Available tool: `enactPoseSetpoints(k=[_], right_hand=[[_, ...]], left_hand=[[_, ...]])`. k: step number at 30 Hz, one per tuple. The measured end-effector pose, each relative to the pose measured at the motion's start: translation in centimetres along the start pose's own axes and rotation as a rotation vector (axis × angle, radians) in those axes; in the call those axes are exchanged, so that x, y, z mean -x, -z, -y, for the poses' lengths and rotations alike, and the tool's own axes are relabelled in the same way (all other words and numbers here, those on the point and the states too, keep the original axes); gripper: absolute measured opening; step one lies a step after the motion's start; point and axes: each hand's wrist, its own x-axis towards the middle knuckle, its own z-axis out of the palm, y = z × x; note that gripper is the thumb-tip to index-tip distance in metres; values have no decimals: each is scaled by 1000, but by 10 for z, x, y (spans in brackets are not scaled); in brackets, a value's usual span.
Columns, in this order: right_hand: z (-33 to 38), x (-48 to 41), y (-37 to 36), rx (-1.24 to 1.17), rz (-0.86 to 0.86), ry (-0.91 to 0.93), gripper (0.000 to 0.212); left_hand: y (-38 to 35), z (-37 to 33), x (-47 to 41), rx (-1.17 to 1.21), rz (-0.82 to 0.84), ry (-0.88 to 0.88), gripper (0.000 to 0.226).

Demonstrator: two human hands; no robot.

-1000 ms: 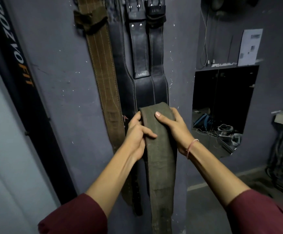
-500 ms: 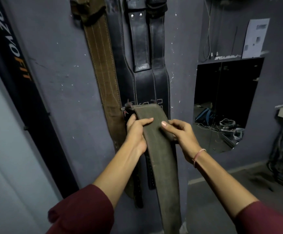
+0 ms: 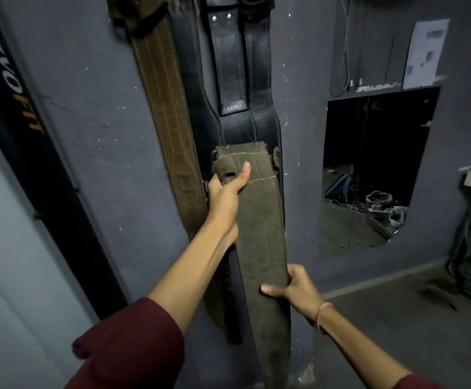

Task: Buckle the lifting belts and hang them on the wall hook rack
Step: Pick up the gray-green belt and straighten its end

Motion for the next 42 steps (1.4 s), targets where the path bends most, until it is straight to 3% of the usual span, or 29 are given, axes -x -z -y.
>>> enactPoseSetpoints(k=[2, 5, 7, 14, 16, 22, 25, 28, 30, 33, 34, 35, 38, 42], right_hand=[[9, 2, -5, 19, -35, 28, 28], [84, -18, -14, -64, -81, 284, 21], [137, -37, -16, -131, -103, 388, 20], [182, -64, -32, -329, -271, 395, 22], [193, -67, -36, -388, -323, 426, 23], [213, -76, -25, -381, -356, 479, 21], [204, -78, -22, -333, -381, 466, 19], [185, -73, -27, -296, -351, 448, 16], [173, -67, -33, -270, -318, 452, 15], [167, -63, -31, -193, -307, 489, 13], [167, -61, -29, -173, -295, 503, 12], [167, -60, -27, -156, -279, 513, 11], [164, -54, -24, -142, -235, 505, 13], [163, -55, -17, -170, -253, 480, 9]], left_hand=[[0, -2, -5, -44, 12, -58, 27], [0, 0, -12, -181, 0, -174, 35], [-3, 0, -13, -266, -55, -218, 27], [12, 15, -12, -469, -9, -458, 32], [26, 41, 1, -465, 11, -431, 31], [74, 132, 43, -432, 10, -114, 21], [57, 120, 42, -380, -40, -151, 13], [27, 72, 20, -410, -70, -337, 37], [12, 36, 2, -453, -138, -342, 61], [0, -7, -12, -431, -160, -51, 106], [0, -13, -13, -372, -126, 38, 110], [0, -18, -12, -306, -104, 63, 102], [1, -25, -14, -97, -33, -27, 47], [7, -25, -19, -28, 79, -164, 17]])
